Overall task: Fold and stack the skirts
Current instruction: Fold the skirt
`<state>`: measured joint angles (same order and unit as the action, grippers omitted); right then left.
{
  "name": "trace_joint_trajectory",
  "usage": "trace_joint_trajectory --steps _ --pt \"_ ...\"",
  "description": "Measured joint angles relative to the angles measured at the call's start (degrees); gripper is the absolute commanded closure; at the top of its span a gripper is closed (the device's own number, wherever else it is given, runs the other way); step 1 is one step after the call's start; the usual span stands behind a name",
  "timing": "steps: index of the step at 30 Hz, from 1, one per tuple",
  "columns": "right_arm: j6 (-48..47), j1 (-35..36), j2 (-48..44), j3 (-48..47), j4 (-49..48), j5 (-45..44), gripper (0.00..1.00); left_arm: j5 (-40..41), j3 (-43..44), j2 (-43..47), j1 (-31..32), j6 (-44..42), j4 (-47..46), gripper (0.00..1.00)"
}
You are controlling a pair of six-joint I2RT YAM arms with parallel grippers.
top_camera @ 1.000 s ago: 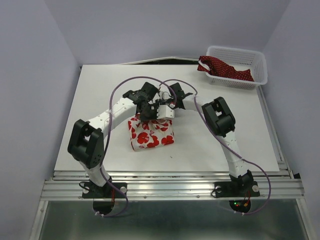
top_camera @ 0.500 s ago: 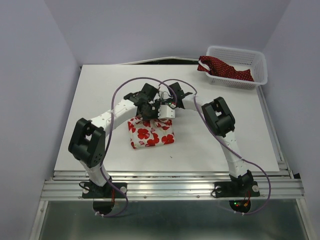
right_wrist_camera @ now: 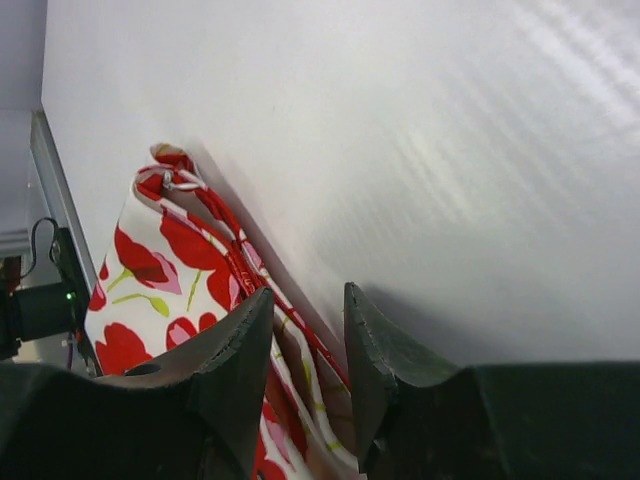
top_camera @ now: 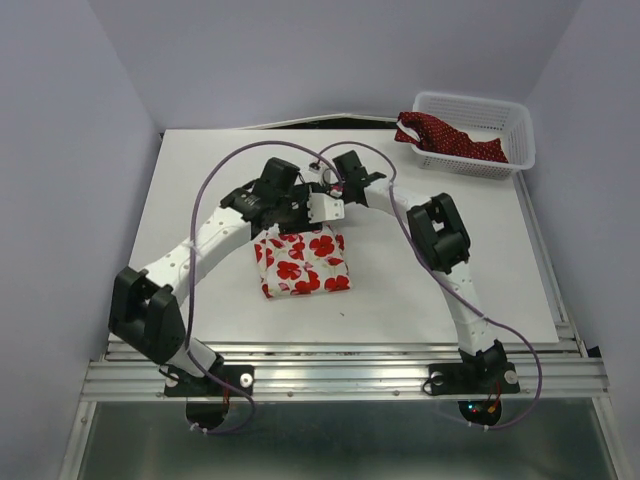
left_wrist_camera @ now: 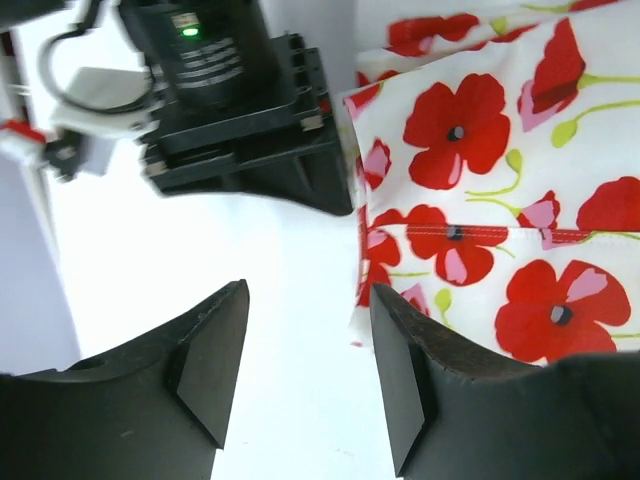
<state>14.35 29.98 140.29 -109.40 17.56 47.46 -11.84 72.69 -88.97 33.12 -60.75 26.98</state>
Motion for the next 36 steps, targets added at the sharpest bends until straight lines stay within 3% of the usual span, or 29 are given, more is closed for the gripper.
trace_joint_trajectory --steps 5,10,13,18,24,31,36 --pt "0.61 -3.06 0.74 -5.99 1.18 -2.29 0.53 -0.20 -1.05 9.35 -1.38 5.68 -1.49 0.34" --pt "0.22 -7.41 -1.27 -6.05 1.25 -2.71 0.50 -5.60 -2.80 10.91 -7.10 18.12 -1.86 0.37" --pt "-0.28 -8.85 -4.76 -1.88 1.88 -2.25 0.49 -12.15 -4.72 9.66 -12.22 26.45 -1.11 0.41" --pt "2.32 -8.20 -18.38 14.34 1.38 4.11 0.44 -26.88 -12.68 7.85 -19.10 40.04 -4.48 0.45" --pt "6.62 -5.01 -26.27 29.83 -5.03 8.79 0.45 -39.30 -21.51 -2.38 -20.09 57.20 -14.36 0.48" --pt "6.86 -4.07 -19.12 34.14 -6.25 8.15 0.46 -46.07 -19.65 -17.70 -27.08 63.58 -18.91 0.50" --pt "7.26 -4.48 -16.85 33.35 -6.75 9.35 0.46 -46.18 -16.92 -18.78 -28.46 62.95 -19.02 0.45"
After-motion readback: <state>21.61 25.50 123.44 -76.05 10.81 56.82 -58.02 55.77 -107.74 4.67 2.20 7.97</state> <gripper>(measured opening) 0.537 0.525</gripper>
